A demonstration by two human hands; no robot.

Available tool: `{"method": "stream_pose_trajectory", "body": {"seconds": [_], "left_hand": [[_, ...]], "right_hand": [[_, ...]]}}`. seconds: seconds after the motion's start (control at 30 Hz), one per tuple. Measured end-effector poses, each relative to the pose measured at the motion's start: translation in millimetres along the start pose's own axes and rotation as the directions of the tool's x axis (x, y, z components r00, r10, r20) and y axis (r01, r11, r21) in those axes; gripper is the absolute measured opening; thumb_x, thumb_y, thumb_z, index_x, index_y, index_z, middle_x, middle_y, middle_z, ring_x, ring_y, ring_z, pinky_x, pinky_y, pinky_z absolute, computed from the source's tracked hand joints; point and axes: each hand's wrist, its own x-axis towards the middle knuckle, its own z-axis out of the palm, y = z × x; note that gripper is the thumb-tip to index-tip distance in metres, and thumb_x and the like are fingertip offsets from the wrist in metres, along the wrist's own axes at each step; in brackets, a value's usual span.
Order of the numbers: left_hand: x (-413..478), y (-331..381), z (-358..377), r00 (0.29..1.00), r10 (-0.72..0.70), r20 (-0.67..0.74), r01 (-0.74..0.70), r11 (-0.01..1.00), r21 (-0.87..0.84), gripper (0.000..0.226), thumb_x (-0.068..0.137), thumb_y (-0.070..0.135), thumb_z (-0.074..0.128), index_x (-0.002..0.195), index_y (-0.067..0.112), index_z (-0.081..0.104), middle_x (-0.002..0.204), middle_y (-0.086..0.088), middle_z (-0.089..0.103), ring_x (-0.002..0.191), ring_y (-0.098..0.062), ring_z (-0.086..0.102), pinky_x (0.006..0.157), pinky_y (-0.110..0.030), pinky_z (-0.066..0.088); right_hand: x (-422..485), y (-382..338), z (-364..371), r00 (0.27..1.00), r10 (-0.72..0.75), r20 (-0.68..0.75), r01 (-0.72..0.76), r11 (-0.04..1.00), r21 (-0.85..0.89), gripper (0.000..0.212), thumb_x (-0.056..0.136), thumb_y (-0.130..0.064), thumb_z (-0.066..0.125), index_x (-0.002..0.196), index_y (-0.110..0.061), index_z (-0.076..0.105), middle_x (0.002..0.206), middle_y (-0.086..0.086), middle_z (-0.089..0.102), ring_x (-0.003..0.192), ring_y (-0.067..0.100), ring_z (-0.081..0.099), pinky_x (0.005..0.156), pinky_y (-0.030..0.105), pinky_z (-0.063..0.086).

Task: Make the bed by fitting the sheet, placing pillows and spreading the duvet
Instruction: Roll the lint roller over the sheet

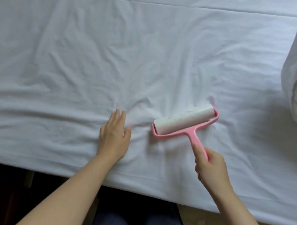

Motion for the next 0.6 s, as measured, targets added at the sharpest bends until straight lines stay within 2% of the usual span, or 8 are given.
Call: {"method": "stream_pose_trajectory", "body": {"seconds": [0.1, 0.23, 0.4, 0.47, 0.6], "left_hand": [[15, -1, -12, 0.998, -0.053, -0.025, 0.054, 0.997, 0.046, 0.055, 0.098, 0.025, 0.040, 0.149, 0.015, 0.022, 0.159, -0.010, 0.008, 0.146, -0.021, 0.008, 0.113, -0.036, 0.015], [42, 1, -30, 0.990, -0.139, 0.022, 0.135, 0.981, 0.141, 0.059, 0.099, 0.032, 0.035, 0.151, 0.017, 0.011, 0.159, -0.011, 0.001, 0.147, -0.025, 0.001, 0.115, -0.041, 0.010], [74, 8, -41, 0.950, -0.203, 0.236, 0.168, 0.972, 0.162, 0.062, 0.099, 0.044, 0.027, 0.151, 0.018, 0.004, 0.158, -0.015, -0.001, 0.145, -0.036, 0.001, 0.114, -0.044, 0.014], [83, 11, -45, 0.927, -0.227, 0.299, 0.168, 0.963, 0.209, 0.064, 0.098, 0.049, 0.025, 0.151, 0.018, 0.004, 0.157, -0.018, -0.001, 0.143, -0.040, 0.004, 0.114, -0.044, 0.015], [89, 17, -49, 0.893, -0.260, 0.366, 0.211, 0.963, 0.171, 0.067, 0.098, 0.049, 0.025, 0.152, 0.017, 0.002, 0.156, -0.021, -0.004, 0.143, -0.041, -0.003, 0.116, -0.042, 0.006]], "right_hand": [[16, -12, 11, 0.999, -0.007, 0.035, 0.007, 1.000, -0.016, 0.044, 0.093, -0.045, 0.048, 0.065, -0.011, 0.041, 0.054, 0.005, 0.039, 0.046, 0.018, 0.034, 0.051, 0.029, 0.029], [63, -41, 31, 0.996, -0.034, 0.077, 0.035, 0.999, -0.010, 0.044, 0.093, -0.050, 0.043, 0.072, -0.011, 0.046, 0.059, 0.007, 0.044, 0.054, 0.022, 0.040, 0.056, 0.033, 0.033], [121, -97, 54, 0.992, -0.058, 0.114, 0.061, 0.998, -0.022, 0.046, 0.093, -0.054, 0.040, 0.069, -0.015, 0.040, 0.069, 0.009, 0.047, 0.063, 0.025, 0.045, 0.059, 0.033, 0.038], [137, -118, 60, 0.990, -0.047, 0.132, 0.051, 0.998, -0.031, 0.045, 0.093, -0.055, 0.038, 0.069, -0.017, 0.039, 0.073, 0.008, 0.047, 0.063, 0.026, 0.046, 0.054, 0.031, 0.038], [158, -153, 69, 0.987, -0.035, 0.157, 0.042, 0.998, -0.041, 0.044, 0.093, -0.056, 0.036, 0.073, -0.017, 0.040, 0.072, 0.008, 0.046, 0.054, 0.024, 0.044, 0.048, 0.028, 0.035]]}}
